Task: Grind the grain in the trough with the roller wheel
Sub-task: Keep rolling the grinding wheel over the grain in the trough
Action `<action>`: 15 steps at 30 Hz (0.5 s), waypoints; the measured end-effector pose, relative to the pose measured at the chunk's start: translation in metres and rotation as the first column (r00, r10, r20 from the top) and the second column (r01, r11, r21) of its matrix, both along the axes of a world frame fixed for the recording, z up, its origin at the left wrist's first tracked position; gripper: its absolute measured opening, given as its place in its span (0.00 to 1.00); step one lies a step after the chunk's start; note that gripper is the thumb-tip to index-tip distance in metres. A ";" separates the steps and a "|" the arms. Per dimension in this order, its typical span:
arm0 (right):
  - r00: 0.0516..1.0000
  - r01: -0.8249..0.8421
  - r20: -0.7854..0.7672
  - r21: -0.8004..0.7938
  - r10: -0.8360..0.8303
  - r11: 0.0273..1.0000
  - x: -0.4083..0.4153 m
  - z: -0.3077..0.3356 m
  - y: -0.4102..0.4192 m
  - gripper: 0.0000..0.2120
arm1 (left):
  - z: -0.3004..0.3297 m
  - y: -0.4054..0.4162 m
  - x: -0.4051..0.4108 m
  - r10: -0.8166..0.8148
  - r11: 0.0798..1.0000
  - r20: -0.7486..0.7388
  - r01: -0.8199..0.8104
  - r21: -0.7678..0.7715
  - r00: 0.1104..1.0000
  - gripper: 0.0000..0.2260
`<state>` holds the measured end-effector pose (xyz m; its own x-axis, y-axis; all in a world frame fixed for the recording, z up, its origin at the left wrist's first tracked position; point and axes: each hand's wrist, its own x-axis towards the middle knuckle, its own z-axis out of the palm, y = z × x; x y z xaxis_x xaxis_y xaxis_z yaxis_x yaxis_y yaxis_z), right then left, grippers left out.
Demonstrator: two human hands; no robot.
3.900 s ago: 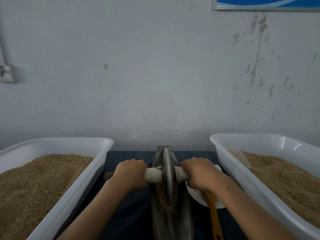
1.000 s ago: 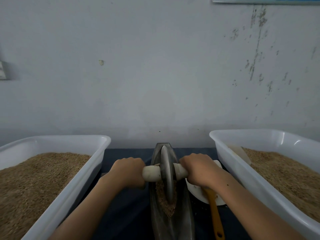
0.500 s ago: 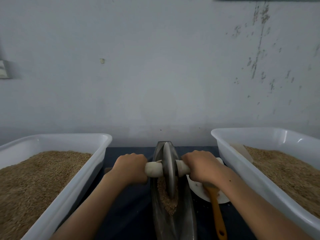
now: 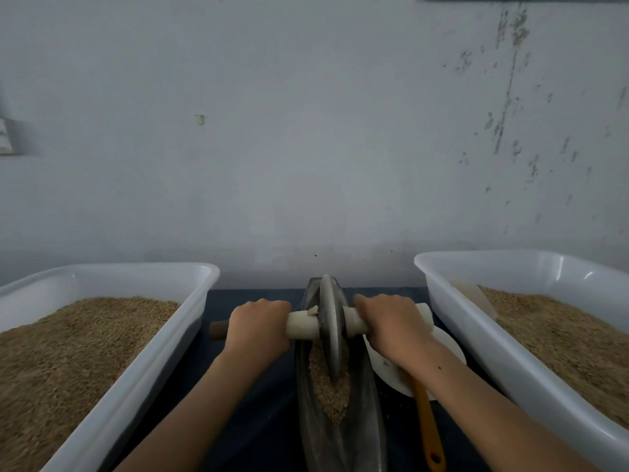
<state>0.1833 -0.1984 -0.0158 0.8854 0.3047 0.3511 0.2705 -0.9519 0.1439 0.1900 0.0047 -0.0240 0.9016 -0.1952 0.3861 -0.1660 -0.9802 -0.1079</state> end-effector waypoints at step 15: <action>0.997 0.000 -0.076 -0.020 -0.002 1.000 -0.002 0.005 0.000 0.09 | 0.006 -0.001 -0.001 0.004 0.999 -0.070 0.000 0.045 0.998 0.10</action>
